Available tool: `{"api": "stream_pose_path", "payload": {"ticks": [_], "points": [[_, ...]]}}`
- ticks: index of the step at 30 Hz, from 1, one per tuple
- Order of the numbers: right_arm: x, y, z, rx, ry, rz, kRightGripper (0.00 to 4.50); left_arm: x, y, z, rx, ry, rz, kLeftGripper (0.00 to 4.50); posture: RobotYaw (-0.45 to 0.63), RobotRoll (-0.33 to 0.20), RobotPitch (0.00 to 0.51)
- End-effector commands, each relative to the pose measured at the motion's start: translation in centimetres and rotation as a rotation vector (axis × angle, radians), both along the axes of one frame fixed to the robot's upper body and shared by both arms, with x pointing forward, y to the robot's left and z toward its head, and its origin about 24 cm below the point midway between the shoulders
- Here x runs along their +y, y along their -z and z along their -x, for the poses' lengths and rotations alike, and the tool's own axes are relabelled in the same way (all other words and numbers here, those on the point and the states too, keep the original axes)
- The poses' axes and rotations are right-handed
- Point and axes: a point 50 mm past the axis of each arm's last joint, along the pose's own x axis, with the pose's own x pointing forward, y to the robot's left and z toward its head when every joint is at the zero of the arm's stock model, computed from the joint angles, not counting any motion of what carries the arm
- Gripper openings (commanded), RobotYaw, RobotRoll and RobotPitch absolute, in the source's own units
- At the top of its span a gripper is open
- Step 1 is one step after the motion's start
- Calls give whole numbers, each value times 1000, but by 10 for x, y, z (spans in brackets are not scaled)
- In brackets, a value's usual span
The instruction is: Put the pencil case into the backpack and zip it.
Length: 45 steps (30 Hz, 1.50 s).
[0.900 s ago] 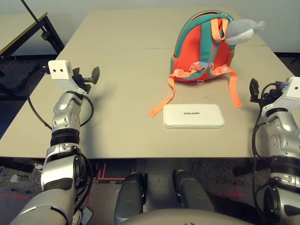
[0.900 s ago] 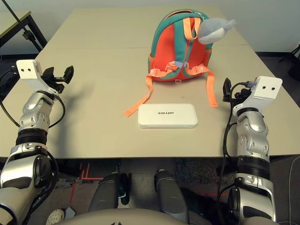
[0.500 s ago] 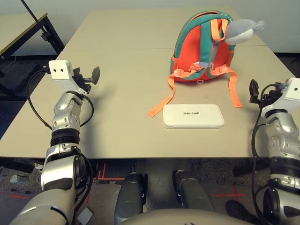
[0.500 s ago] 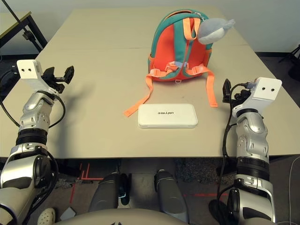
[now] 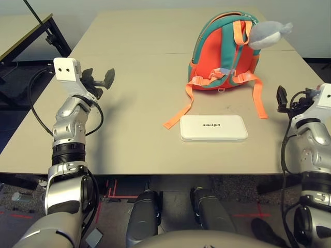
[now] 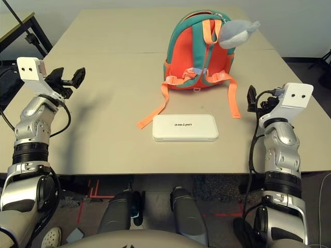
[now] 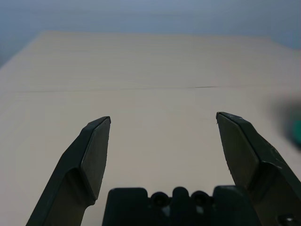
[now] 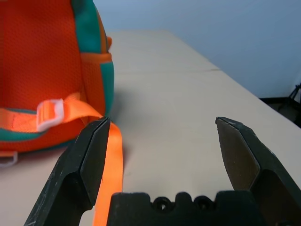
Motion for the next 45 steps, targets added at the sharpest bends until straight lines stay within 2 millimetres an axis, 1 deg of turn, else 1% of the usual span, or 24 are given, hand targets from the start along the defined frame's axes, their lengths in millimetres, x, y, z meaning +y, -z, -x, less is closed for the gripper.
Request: {"api": "stream_pose_path", "payload": {"ticks": [1, 6, 12, 18, 24, 27, 30, 35, 45], "points": [[-1, 1, -1, 20, -8, 30, 4484, -23, -4, 5, 115, 175, 70, 4500, -158, 0, 107], [2, -1, 3, 44, -53, 93, 4484, -51, -13, 14, 263, 403, 189, 4500, -183, 0, 100], [6, -2, 7, 74, -117, 152, 4484, -65, -12, 20, 417, 543, 292, 4500, -204, 0, 98], [13, -5, 10, 112, -199, 242, 4484, -80, 7, 29, 653, 675, 379, 4500, -229, 0, 90], [22, -6, 14, 160, -296, 360, 4484, -95, 26, 39, 835, 786, 478, 4500, -254, 0, 86], [26, -5, 15, 175, -329, 397, 4484, -101, 33, 43, 908, 835, 544, 4500, -257, 0, 85], [29, -4, 17, 189, -350, 417, 4484, -107, 38, 43, 947, 862, 591, 4500, -264, 0, 82], [32, -1, 19, 198, -370, 431, 4484, -115, 47, 43, 997, 847, 605, 4500, -277, 0, 81], [34, 1, 22, 203, -376, 442, 4484, -123, 68, 41, 1109, 751, 570, 4500, -300, 0, 83]]}}
